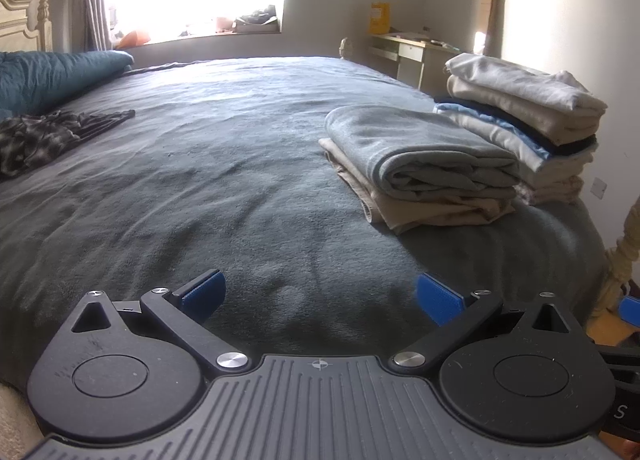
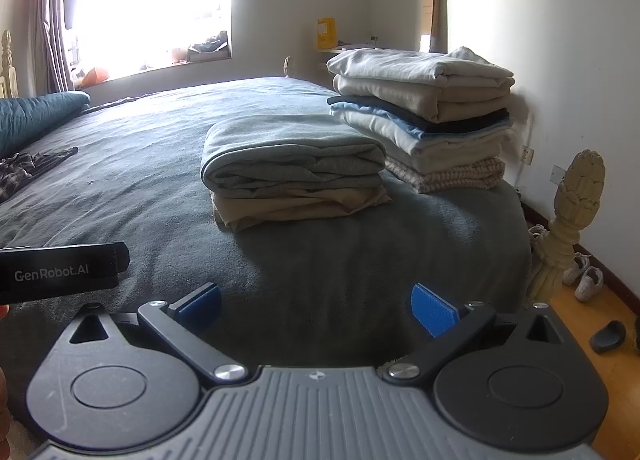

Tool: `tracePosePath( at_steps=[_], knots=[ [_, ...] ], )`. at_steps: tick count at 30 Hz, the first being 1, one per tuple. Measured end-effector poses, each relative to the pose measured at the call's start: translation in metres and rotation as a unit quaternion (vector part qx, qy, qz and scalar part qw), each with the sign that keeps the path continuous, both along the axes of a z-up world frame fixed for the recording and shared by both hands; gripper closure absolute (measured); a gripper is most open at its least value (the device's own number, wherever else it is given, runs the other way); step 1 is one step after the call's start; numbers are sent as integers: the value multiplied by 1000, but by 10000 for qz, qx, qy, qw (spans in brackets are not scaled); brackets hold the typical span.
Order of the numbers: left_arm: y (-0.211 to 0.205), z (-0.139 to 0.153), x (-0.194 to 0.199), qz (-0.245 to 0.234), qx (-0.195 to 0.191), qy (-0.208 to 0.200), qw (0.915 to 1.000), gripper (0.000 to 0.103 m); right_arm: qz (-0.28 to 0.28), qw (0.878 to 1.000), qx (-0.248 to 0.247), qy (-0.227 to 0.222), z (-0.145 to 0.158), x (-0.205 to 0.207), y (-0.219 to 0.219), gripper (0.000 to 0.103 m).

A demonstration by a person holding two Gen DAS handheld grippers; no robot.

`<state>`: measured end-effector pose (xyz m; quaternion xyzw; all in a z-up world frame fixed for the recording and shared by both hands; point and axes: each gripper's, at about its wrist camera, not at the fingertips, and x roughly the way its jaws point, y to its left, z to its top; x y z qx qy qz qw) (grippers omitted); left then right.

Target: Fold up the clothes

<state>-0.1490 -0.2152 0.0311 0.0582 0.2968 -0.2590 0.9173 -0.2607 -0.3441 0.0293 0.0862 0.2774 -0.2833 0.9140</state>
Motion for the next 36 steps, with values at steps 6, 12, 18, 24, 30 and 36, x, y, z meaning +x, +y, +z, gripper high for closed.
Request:
tracePosePath(
  at_steps=[6,12,18,24,30,36],
  knots=[
    [-4,6,-4,-124,57,-89,9999,0,-37,10000,-8,22,4,-5,-1,0],
    [-5,12,-7,-143,-2,-122,9998,0,-126,9999,13,51,9,-10,-6,0],
    [-8,15,-10,-155,18,-155,9998,0,-156,9999,1,-1,12,-15,-9,0],
    [-8,14,-10,-164,7,-140,9998,0,-143,9999,-5,22,12,-14,-10,0],
    [-8,14,-10,-158,-5,-130,9998,0,-120,9999,-12,54,12,-13,-8,0],
    [-6,14,-10,-127,-28,-154,9998,0,-108,9999,-29,63,11,-13,-6,0]
  ],
)
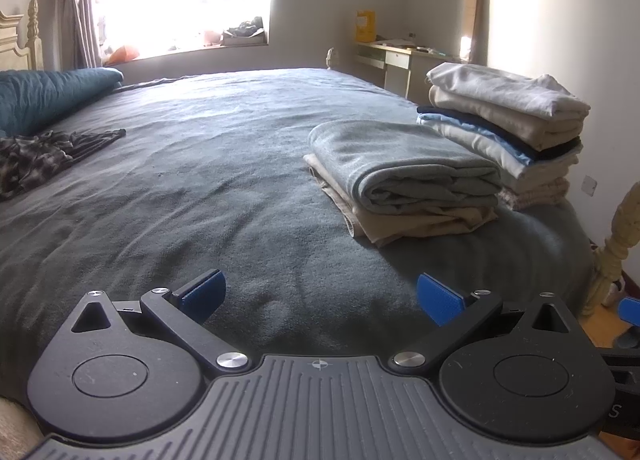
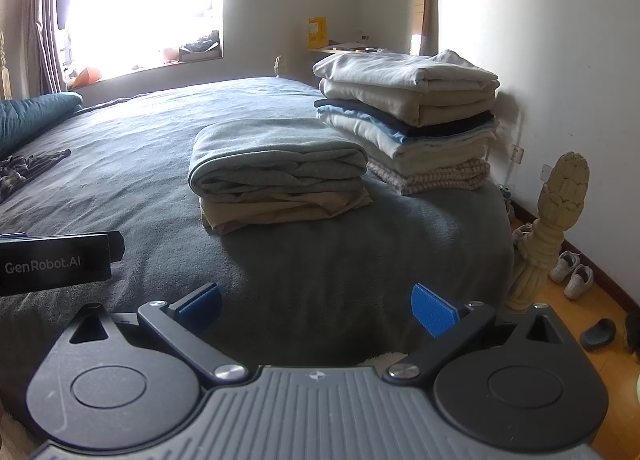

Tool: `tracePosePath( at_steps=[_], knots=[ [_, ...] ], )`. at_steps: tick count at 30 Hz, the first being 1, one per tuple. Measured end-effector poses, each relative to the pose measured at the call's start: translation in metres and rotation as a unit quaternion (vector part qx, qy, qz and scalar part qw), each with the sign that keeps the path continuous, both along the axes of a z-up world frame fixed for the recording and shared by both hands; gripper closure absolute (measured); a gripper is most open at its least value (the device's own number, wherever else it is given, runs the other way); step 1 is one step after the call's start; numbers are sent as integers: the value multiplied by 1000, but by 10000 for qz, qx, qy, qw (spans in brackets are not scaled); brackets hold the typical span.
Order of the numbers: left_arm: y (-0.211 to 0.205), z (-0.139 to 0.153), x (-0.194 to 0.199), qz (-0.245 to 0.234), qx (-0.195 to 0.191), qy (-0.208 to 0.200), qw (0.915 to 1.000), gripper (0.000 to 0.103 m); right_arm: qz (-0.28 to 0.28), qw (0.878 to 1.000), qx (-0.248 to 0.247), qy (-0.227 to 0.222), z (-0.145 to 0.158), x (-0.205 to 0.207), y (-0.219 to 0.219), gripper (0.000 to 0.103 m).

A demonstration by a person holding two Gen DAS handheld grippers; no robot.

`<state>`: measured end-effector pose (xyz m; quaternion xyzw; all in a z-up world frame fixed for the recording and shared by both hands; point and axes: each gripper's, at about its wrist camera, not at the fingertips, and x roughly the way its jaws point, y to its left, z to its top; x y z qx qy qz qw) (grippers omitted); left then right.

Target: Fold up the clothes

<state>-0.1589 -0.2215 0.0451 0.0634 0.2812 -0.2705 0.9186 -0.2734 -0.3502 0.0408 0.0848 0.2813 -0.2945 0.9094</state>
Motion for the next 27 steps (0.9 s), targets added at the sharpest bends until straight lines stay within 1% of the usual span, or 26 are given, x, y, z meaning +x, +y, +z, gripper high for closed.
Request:
tracePosePath(
  at_steps=[27],
  knots=[
    [1,0,-3,-37,46,-38,10000,0,5,10000,39,26,-4,2,0,0]
  ],
)
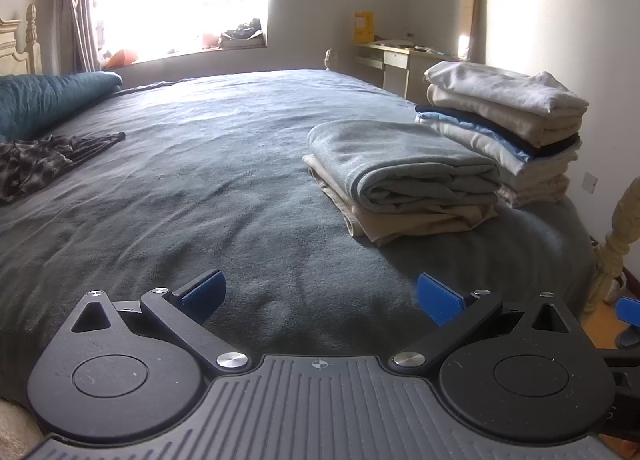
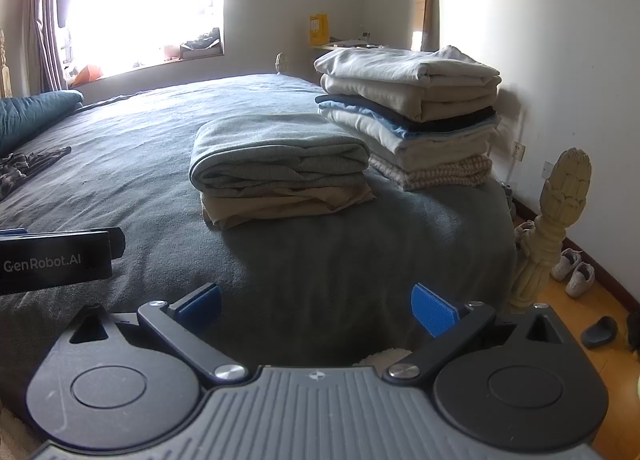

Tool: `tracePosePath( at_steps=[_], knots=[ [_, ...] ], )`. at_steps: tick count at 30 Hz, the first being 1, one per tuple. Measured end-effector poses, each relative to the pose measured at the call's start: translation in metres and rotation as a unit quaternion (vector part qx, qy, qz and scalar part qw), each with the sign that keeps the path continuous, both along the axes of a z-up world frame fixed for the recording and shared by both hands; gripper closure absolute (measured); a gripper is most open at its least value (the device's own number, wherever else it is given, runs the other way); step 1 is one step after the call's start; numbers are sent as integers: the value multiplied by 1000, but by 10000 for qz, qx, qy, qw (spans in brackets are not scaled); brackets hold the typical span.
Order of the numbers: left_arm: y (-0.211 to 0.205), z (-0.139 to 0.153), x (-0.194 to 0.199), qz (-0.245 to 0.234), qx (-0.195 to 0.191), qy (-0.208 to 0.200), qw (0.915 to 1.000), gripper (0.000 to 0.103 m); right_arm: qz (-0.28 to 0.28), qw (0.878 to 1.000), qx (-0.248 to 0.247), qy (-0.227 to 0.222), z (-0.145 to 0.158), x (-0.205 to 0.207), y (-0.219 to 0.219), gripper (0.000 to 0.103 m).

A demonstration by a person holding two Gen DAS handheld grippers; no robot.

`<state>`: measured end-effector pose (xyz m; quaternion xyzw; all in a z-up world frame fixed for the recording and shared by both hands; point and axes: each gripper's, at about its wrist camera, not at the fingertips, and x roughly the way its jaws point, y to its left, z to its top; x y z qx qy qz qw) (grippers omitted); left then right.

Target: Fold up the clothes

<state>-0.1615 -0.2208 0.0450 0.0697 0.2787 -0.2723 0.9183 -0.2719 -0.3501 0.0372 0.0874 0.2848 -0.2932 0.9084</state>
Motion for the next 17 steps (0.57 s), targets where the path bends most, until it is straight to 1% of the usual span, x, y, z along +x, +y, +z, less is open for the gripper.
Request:
tracePosePath(
  at_steps=[17],
  knots=[
    [2,-1,3,29,-7,40,10000,0,34,10000,-2,26,-1,2,3,0]
  ],
)
